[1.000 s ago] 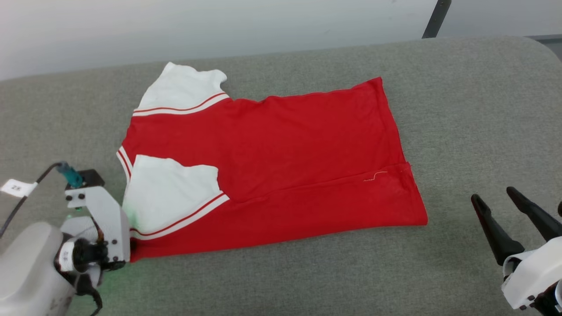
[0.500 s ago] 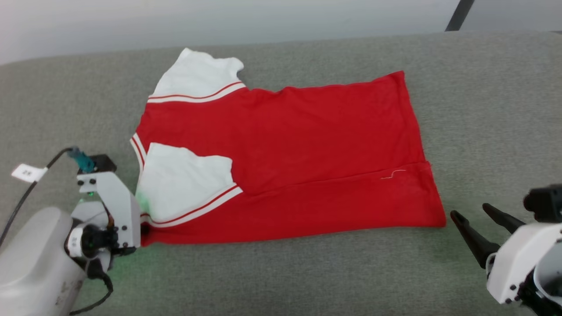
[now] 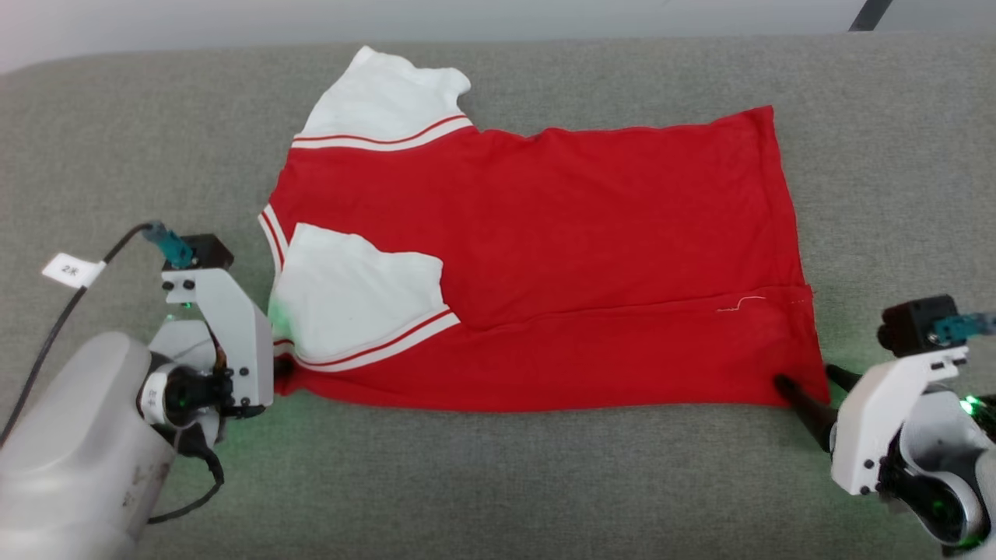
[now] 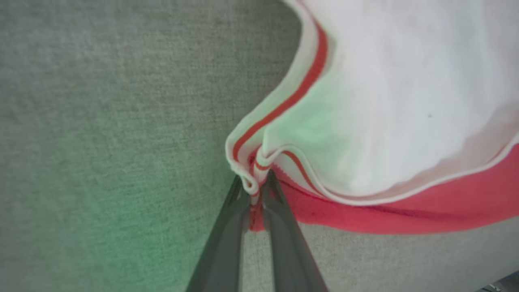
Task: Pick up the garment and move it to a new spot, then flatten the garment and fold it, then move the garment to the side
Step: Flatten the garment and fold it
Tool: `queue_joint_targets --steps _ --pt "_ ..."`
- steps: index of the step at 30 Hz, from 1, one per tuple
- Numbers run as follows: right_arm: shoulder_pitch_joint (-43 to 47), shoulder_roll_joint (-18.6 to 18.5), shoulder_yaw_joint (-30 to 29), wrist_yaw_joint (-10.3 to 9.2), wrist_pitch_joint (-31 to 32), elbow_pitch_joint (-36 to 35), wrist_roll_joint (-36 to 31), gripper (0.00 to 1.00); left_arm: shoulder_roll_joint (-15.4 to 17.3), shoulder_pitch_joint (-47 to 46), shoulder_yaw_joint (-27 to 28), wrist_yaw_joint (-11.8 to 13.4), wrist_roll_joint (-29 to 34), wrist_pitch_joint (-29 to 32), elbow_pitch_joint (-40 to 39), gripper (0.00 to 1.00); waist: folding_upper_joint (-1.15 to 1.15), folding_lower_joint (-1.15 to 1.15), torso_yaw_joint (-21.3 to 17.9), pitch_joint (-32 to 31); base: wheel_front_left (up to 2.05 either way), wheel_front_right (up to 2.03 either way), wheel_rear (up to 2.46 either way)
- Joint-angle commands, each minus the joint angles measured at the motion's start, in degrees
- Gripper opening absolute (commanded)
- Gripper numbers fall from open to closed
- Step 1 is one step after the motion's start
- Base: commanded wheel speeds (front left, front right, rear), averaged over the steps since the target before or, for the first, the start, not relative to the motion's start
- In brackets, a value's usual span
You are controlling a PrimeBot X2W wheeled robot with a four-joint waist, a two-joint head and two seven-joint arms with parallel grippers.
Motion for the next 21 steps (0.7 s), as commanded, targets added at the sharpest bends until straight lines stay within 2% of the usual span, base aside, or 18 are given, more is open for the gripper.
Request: queue_joint_targets --steps 1,3,12,21 --pt "-0.98 -0.01 1.32 -0.04 0.35 1.61 0.71 0.48 -2.05 1.24 -1.34 0.11 0.97 -1.16 2.00 0.00 0.00 0.00 0.26 0.27 0.00 0.00 0.00" --pt "-1.58 -0.30 2.54 -0.04 0.29 3.16 1.45 0.00 -2.34 0.93 -1.45 -0.24 0.90 -1.27 2.42 0.00 0.00 0.00 0.42 0.32 0.00 0.00 0.00" --pt "-3.39 -3.27 3.31 -0.08 -1.22 6.32 3.32 0.00 -2.29 -0.13 -1.28 -0.77 0.32 -0.93 3.24 0.00 0.00 0.00 0.75 -0.43 0.00 0.00 0.00" --pt "-2.36 -5.73 3.70 -0.07 -0.46 5.06 4.65 0.00 -0.52 0.07 -1.07 0.31 -0.43 1.54 0.88 0.00 0.00 0.00 0.75 -3.27 0.00 0.00 0.00"
